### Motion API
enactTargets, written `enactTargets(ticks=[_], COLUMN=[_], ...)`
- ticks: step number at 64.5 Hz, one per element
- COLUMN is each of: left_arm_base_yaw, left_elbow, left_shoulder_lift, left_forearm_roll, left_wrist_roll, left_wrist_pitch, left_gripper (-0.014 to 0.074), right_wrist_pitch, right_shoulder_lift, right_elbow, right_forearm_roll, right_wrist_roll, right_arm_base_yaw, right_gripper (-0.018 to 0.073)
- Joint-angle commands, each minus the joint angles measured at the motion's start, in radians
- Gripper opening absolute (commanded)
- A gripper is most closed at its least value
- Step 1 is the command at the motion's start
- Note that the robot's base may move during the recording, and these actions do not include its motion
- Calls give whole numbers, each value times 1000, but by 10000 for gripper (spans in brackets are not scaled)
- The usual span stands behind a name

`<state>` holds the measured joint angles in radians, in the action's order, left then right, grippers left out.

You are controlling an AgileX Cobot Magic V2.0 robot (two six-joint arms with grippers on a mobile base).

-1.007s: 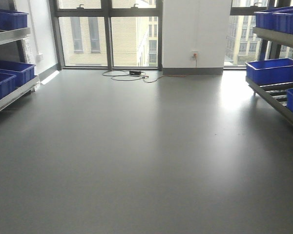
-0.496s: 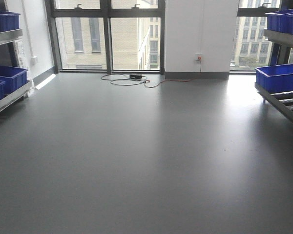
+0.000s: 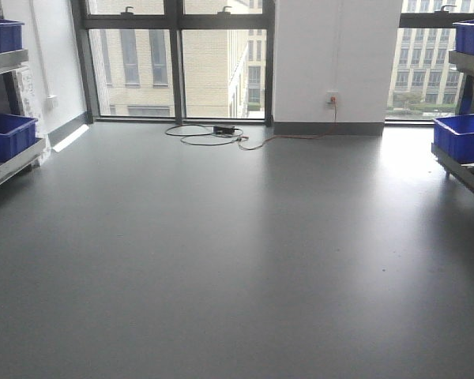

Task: Move white bin to right shelf second layer
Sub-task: 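Turn the base toward the roller shelf rack with blue bins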

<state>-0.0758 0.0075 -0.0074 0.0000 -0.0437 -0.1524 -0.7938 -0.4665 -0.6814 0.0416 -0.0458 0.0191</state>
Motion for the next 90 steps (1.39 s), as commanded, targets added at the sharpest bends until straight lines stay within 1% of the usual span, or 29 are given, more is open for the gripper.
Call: enactTargets(ticks=[1,90], left_arm_base_yaw=[-4,-4], left_elbow=[37,37], left_shoulder_lift=[-16,-16], left_forearm_roll=[-6,-6], left_wrist_roll=[5,5], left_wrist_pitch=[83,83], left_gripper=[85,85], right_wrist_pitch=[91,91], right_shoulder_lift=[-4,-4], right_elbow=[-29,-29], right_forearm_roll=[7,7], right_wrist_roll=[2,2], right_arm_base_yaw=[-7,-7], right_gripper=[87,87])
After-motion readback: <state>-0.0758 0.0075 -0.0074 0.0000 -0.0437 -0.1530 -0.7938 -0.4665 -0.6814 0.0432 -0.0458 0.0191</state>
